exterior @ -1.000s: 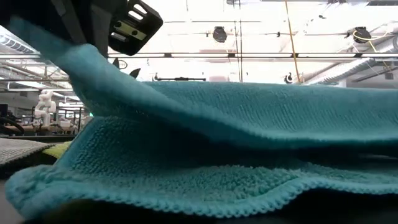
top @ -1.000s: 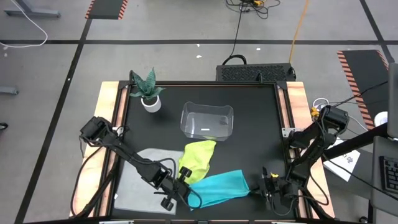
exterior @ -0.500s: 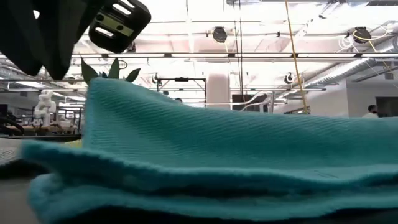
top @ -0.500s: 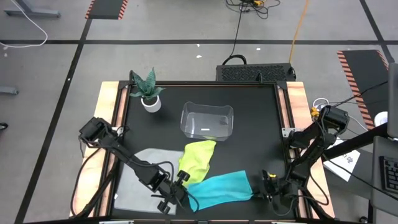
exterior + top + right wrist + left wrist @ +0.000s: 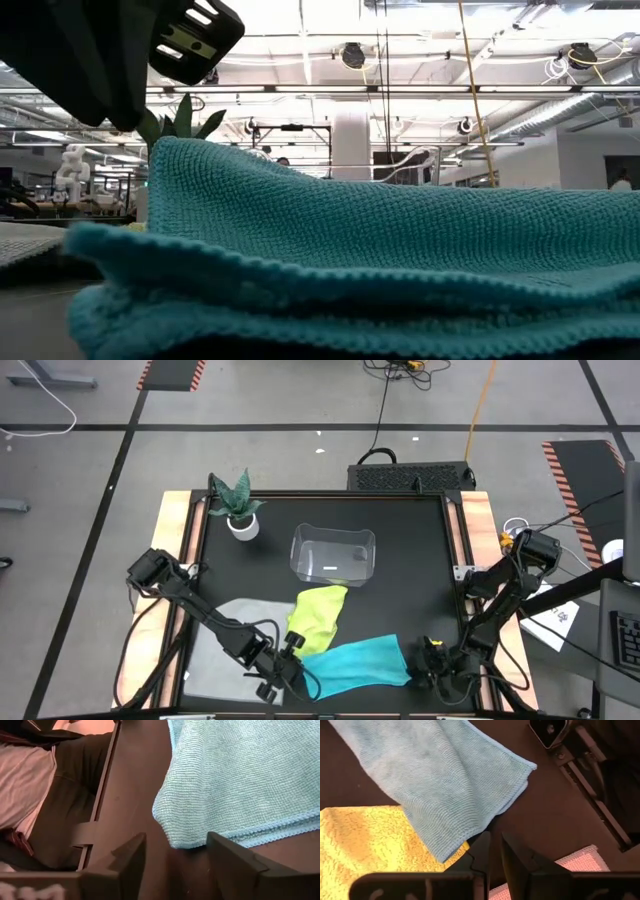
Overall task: Fold microfiber towels
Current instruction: Fold the blue towel
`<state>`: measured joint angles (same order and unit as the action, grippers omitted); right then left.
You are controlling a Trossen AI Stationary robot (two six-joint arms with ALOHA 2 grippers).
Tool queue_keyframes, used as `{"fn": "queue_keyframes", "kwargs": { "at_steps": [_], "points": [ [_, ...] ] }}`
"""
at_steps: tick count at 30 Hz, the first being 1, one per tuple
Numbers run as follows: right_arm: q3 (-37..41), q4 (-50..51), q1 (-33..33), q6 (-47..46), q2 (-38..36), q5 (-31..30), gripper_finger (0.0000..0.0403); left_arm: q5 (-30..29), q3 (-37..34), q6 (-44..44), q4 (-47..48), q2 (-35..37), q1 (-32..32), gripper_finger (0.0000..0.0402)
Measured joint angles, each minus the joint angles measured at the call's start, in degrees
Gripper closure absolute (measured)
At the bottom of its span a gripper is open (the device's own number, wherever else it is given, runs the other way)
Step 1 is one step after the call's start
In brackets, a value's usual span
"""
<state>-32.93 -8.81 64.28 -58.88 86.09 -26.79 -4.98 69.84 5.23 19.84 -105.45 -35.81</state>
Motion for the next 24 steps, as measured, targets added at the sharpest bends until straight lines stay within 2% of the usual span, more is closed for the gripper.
{"fn": "queue_keyframes", "kwargs": {
  "at_steps": [3,8,11,17,24],
  "points": [
    [0.0,-1.52,0.47,1.45,-0.82,-1.49,0.0169,-0.91,0.0,0.91,0.67,0.0,-0.02,0.0355],
    [-0.04,-11.44,0.5,18.05,-2.4,-11.05,0.0161,-1.58,0.0,2.83,0.9,0.0,-0.01,0.0355],
    [-0.02,-13.63,-2.0,24.56,-2.45,-12.32,0.0167,-1.61,0.0,4.44,-0.13,0.0,-0.01,0.0355],
    [-0.02,-5.72,-8.94,24.26,-2.41,-12.25,0.018,-1.72,0.02,5.31,-4.32,-0.15,-1.25,0.0355],
    [0.0,6.73,-14.29,17.23,-2.41,-9.34,0.0184,-2.17,0.02,0.93,-4.37,-0.31,-3.12,0.0355]
  ]
}}
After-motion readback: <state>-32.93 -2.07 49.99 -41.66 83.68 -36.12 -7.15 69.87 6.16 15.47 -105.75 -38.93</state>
